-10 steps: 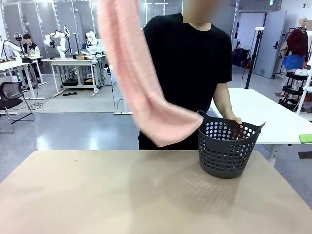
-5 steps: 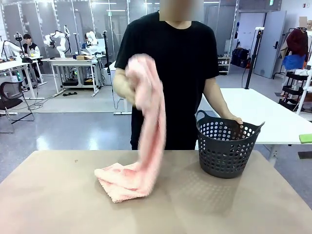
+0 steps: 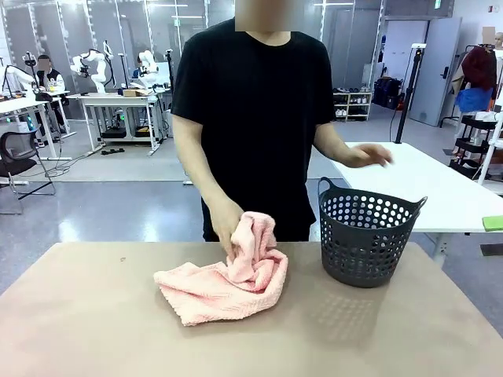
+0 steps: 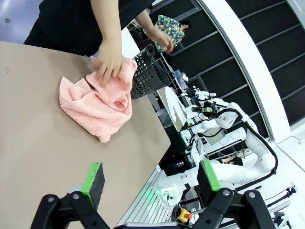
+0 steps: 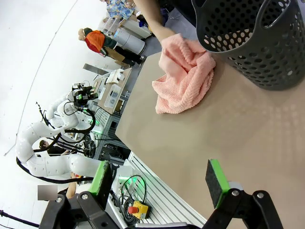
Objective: Fold the towel.
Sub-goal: Grab the top end of the 100 cm Hotel Towel extended by the human.
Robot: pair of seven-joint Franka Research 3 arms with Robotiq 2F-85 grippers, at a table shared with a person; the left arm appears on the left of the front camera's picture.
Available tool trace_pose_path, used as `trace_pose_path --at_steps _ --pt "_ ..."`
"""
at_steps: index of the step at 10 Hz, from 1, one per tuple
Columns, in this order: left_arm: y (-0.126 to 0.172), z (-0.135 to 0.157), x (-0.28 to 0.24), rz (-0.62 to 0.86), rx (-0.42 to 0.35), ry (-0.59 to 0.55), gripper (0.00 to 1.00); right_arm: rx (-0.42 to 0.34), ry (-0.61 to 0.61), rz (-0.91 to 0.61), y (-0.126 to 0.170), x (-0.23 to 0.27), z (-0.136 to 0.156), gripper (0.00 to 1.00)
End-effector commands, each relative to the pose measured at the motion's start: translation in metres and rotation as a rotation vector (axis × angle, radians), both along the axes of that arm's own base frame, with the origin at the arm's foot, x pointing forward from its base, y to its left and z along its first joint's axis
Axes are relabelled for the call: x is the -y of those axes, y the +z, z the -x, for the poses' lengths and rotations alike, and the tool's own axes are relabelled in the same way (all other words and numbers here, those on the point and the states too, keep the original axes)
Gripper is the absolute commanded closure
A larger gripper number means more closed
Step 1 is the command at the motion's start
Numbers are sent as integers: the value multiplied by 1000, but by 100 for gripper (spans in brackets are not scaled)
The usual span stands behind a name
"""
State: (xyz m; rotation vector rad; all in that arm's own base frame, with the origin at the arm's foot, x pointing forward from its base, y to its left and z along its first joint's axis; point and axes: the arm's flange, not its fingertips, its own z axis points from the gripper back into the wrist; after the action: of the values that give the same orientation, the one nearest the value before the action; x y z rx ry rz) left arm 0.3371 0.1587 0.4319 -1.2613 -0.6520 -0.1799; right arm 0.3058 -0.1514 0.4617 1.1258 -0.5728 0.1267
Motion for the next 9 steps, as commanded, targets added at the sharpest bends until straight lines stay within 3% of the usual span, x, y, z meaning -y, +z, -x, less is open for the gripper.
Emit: trace_pose_path --at_steps 1,9 --pt "-1 -2 0 17 14 -4 0 26 4 -7 0 0 -2 0" --pt "-1 -2 0 17 14 -4 0 26 4 -7 0 0 -2 0"
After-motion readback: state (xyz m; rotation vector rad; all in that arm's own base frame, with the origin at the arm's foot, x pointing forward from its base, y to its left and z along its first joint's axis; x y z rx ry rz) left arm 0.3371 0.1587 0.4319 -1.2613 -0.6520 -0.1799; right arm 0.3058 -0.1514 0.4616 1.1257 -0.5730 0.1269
